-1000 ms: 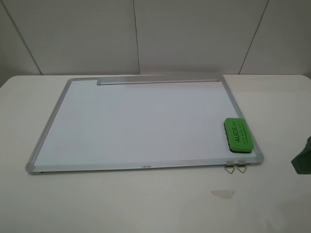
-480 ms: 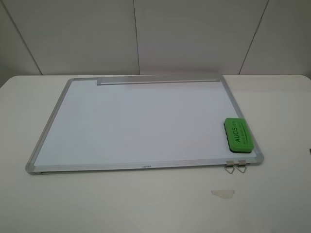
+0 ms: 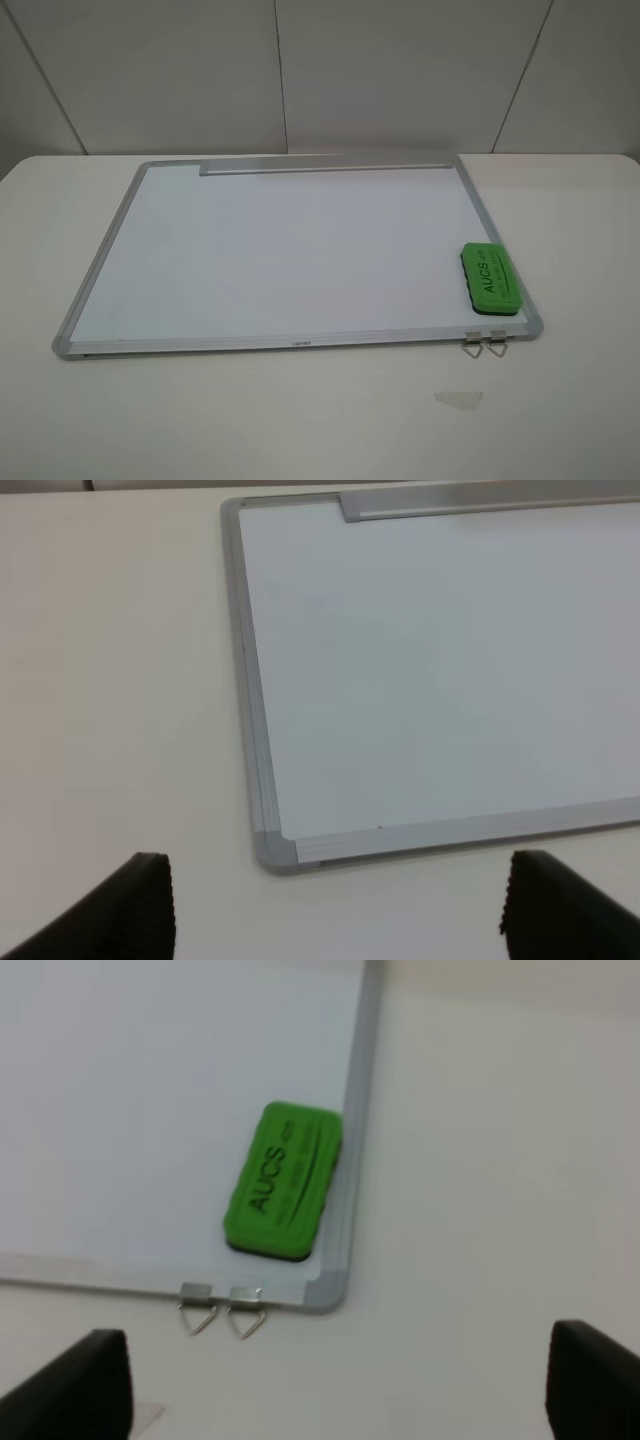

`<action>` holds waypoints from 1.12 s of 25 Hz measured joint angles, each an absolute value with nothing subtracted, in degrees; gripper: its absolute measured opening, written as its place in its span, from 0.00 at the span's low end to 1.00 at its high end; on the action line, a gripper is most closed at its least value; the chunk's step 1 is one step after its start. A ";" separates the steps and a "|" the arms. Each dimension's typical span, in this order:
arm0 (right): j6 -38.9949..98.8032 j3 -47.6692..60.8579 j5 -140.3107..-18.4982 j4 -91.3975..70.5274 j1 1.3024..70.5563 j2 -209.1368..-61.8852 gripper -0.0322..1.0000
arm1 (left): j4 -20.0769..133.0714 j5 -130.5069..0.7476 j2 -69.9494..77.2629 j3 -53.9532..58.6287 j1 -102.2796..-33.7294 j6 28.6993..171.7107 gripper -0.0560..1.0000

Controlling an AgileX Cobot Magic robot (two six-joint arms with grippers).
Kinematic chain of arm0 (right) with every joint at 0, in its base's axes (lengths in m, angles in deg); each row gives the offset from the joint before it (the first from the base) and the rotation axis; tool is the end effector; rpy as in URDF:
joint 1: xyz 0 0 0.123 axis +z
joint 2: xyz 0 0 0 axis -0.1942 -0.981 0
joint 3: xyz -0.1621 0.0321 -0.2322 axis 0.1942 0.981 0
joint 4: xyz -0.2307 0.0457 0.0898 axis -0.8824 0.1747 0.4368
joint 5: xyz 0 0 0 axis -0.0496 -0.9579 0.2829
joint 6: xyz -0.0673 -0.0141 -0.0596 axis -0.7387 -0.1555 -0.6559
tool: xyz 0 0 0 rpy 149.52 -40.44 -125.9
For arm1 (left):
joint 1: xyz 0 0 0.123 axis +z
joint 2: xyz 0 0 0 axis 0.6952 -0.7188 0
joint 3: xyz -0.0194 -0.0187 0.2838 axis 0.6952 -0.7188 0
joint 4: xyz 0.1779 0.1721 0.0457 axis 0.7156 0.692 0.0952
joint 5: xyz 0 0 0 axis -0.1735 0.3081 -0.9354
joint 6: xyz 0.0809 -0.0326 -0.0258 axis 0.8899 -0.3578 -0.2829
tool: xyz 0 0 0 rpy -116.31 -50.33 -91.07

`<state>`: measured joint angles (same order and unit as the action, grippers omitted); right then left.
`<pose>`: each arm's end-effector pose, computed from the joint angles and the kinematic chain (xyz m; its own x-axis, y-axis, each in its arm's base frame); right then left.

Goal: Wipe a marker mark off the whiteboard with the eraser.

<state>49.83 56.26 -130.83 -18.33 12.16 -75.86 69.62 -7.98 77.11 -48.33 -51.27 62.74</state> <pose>0.0298 0.0006 0.2838 -0.6223 -0.0617 -0.7804 -0.0488 0.9980 -0.0400 -0.0064 0.0004 0.2786 -0.4505 -0.0059 -0.8927 0.1029 0.9930 -0.0585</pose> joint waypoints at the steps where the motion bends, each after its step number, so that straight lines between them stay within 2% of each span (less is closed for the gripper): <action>1: 49.83 56.26 -130.83 -18.33 10.16 -74.00 0.83 | 69.62 -7.98 77.11 -48.33 -51.27 62.74 0.70; 4: 49.83 56.26 -130.83 -18.33 6.59 -68.74 0.83 | 69.62 -7.98 77.11 -48.33 -51.27 62.74 0.70; 9: 49.83 56.26 -130.83 -18.33 6.27 -62.20 0.83 | 69.62 -7.98 77.11 -48.33 -51.27 62.74 0.70; 28: 49.83 56.26 -130.83 -18.33 6.68 -62.14 0.83 | 69.58 -7.98 77.11 -48.33 -51.27 62.74 0.70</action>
<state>49.83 56.26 -130.83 -18.33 6.68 -62.14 69.58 -7.98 77.11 -48.33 -51.27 62.74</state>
